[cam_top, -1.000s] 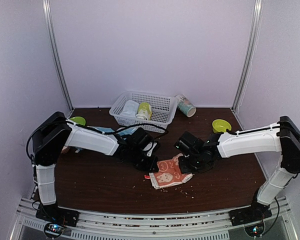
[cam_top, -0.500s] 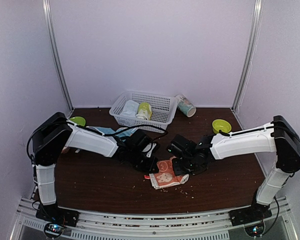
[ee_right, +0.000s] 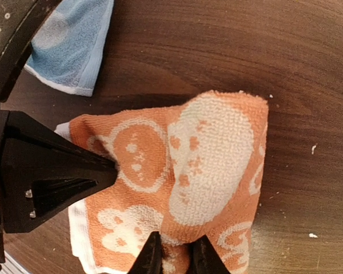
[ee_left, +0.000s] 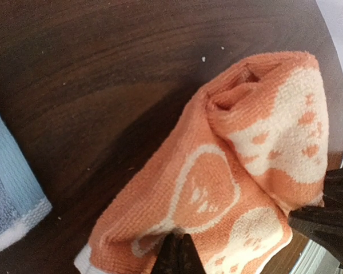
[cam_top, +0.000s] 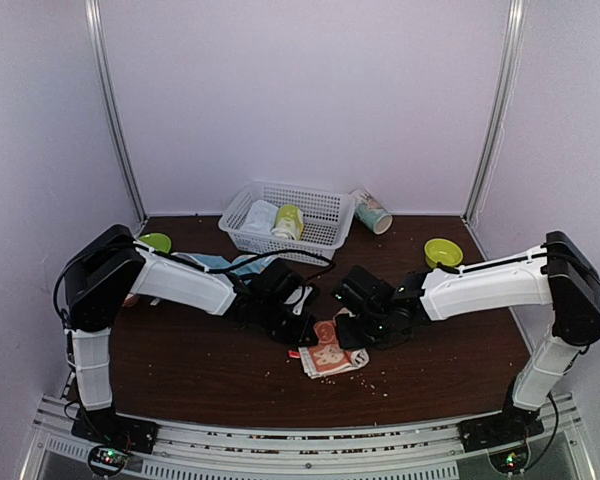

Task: Roll the towels
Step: Roll the towel at the center of the board.

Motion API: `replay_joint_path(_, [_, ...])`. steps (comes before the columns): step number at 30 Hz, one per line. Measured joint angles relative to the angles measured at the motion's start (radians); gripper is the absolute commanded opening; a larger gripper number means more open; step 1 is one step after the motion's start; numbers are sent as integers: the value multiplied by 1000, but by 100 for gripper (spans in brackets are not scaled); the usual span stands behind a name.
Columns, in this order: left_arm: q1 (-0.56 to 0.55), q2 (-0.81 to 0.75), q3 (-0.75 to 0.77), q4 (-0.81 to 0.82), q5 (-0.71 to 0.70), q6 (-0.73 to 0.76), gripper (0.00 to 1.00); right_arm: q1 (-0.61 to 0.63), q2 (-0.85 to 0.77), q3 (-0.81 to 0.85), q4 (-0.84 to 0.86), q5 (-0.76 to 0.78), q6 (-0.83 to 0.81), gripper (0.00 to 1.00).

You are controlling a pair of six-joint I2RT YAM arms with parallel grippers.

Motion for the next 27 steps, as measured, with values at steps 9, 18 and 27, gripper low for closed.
replay_joint_path(9, [0,0,-5,7,1,-1,0,0,0,-43,109,-90,6,29])
replay_joint_path(18, [0,-47,-17,-61,-1,16,0,0,0,-145,268,-179,5,36])
replay_joint_path(27, [0,-156,6,-127,0,28,0,0,-2,-206,403,-203,6,37])
